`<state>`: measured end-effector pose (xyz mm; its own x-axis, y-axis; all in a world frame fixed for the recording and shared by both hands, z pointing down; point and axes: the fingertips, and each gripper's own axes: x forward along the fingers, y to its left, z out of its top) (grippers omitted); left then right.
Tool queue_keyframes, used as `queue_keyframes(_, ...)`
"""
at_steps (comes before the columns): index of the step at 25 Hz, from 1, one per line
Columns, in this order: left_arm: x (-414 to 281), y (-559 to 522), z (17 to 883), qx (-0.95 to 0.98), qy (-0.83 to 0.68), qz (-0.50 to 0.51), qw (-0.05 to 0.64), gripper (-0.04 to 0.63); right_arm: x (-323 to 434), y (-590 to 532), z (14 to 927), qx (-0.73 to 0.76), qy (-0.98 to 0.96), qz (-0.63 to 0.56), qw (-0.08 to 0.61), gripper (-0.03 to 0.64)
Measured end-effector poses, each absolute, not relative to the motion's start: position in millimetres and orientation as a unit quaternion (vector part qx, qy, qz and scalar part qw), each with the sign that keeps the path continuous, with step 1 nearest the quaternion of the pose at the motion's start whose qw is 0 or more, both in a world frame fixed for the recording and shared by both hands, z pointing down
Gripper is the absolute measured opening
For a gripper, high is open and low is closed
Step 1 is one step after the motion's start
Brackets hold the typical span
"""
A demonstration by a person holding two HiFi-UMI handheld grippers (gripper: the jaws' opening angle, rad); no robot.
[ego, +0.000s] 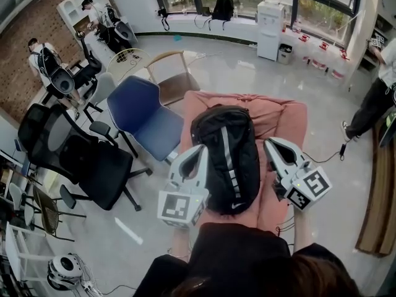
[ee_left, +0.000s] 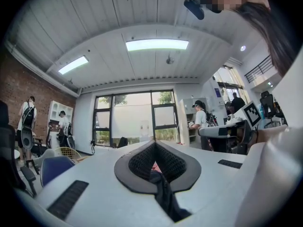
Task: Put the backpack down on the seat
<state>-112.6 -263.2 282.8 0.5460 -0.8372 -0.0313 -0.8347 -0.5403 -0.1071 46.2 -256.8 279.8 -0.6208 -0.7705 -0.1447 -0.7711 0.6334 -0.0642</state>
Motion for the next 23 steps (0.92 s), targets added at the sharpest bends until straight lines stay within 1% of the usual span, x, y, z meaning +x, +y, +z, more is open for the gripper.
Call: queue_keyframes(23, -132.1, -256.9, 293.5, -0.868, 0.494, -0.013, 0.050, 0.012, 65.7, -255.8, 289.9, -0.458, 0.886, -0.001, 0.073, 0.011)
